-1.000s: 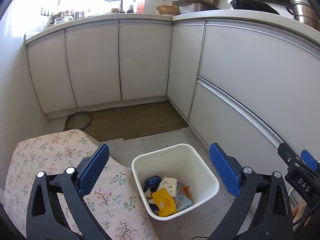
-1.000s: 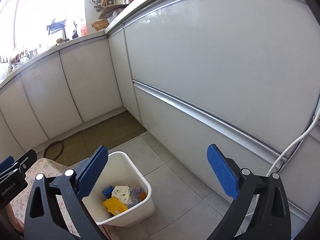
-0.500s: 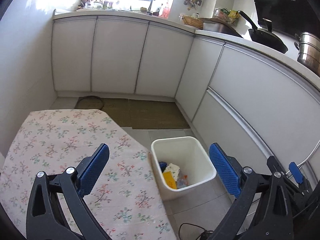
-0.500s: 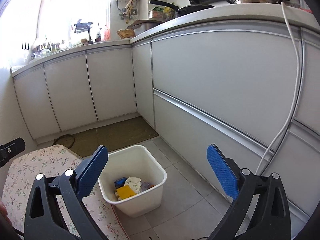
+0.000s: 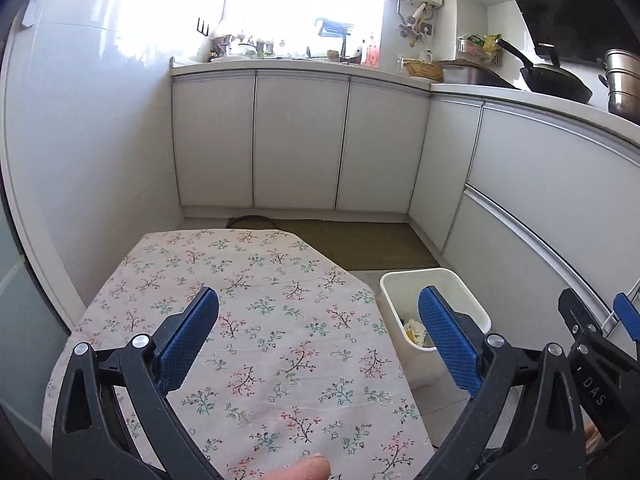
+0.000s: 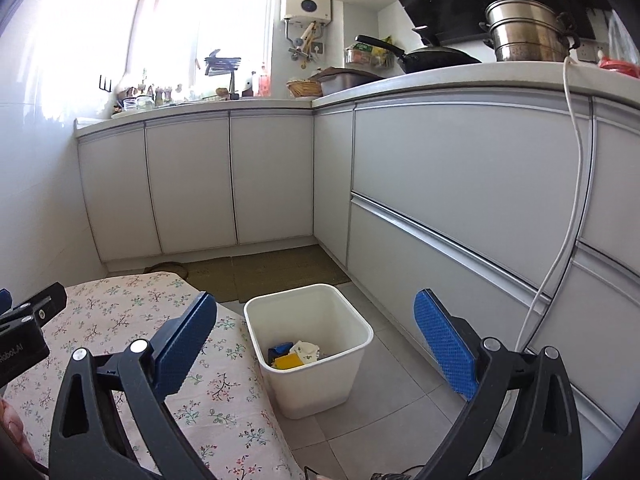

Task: Collect trash

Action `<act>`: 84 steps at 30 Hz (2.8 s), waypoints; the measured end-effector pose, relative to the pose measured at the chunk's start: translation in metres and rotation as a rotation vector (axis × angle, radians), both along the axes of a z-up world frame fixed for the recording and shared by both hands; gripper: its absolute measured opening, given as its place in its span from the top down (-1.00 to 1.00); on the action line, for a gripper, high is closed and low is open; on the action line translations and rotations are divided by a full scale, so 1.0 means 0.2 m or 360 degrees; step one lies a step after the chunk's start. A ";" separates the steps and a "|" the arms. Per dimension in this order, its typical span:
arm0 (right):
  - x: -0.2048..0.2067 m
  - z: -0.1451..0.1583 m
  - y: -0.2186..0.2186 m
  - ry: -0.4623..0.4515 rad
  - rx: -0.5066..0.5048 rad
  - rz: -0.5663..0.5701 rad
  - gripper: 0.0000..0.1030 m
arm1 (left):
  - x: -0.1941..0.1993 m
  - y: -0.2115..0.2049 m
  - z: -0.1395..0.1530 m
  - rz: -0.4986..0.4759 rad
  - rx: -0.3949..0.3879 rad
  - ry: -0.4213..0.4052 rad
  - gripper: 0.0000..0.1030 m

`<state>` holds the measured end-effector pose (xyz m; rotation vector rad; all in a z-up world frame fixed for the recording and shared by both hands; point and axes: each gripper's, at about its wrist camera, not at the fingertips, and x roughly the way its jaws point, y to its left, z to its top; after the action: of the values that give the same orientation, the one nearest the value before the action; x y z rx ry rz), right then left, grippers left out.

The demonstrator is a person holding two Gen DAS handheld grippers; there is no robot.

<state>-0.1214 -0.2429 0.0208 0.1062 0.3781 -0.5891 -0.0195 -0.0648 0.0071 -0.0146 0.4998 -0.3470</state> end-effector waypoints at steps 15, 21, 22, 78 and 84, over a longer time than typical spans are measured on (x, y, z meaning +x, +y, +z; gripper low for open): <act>0.18 -0.10 -0.06 0.0141 0.0048 0.0108 -0.87 | 0.10 -0.03 -0.06 0.0117 0.0102 0.0096 -0.86; 0.20 -0.14 -0.09 0.0165 0.0075 0.0108 -0.87 | 0.10 -0.06 -0.10 0.0112 0.0138 0.0098 -0.86; 0.20 -0.14 -0.10 0.0167 0.0079 0.0109 -0.87 | 0.10 -0.06 -0.09 0.0115 0.0131 0.0097 -0.86; 0.24 -0.16 -0.05 0.0159 0.0072 0.0237 -0.87 | 0.10 -0.06 -0.11 0.0169 0.0153 0.0143 -0.86; 0.24 -0.16 -0.05 0.0159 0.0072 0.0236 -0.87 | 0.10 -0.06 -0.12 0.0164 0.0148 0.0156 -0.86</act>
<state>-0.0735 -0.2527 -0.0121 0.0915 0.4922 -0.4408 0.0015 -0.0768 -0.0174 0.0330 0.6097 -0.2227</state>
